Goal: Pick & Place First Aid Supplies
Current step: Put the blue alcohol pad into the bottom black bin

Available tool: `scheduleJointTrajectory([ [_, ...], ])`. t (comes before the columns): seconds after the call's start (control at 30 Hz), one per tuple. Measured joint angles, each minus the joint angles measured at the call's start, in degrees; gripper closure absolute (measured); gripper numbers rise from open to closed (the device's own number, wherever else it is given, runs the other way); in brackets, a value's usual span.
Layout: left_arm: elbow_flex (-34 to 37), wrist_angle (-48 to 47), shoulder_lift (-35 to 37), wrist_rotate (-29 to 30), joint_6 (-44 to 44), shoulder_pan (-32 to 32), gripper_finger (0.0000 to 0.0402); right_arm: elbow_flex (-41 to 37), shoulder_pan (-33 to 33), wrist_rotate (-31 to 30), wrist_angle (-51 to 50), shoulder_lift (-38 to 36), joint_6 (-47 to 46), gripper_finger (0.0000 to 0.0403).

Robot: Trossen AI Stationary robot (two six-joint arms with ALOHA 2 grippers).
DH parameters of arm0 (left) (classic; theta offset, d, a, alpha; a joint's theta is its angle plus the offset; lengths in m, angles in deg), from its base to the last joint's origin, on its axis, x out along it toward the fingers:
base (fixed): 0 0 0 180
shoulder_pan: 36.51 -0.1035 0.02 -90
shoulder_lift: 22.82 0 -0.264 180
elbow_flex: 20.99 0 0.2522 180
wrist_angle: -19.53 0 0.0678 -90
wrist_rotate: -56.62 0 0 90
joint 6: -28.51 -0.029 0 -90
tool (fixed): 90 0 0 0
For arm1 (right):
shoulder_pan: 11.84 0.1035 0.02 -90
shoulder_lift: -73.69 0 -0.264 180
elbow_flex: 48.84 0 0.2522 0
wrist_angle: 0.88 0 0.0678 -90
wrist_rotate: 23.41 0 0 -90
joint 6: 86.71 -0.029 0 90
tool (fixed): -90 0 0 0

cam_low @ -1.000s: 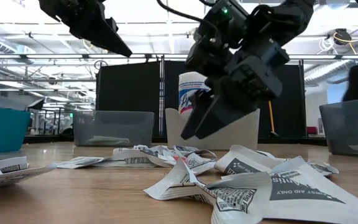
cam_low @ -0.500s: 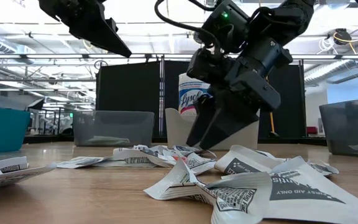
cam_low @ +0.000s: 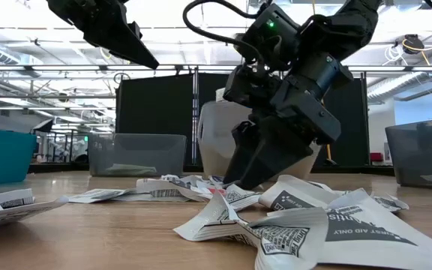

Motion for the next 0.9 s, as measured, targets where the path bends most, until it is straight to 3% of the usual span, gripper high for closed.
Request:
scheduleJointTrajectory([
  [0.4,0.0,0.06,0.0,0.04,-0.01,0.0,0.0284,-0.14,-0.09,0.66,-1.52,-1.43,1.2,0.0123],
  [0.63,0.0,0.21,0.0,0.08,-0.02,0.0,0.0284,-0.17,0.51,-5.15,-3.73,-6.93,1.26,0.0113],
  [0.73,0.0,0.22,0.0,0.09,-0.01,0.0,0.0284,-0.17,1.18,-5.4,-4.31,-8.58,-1.22,0.0113],
  [0.9,0.0,0.16,0.0,1.75,1.76,0.01,0.0284,5.0,3.56,-10.28,-10.22,-9.31,-14.39,0.0113],
])
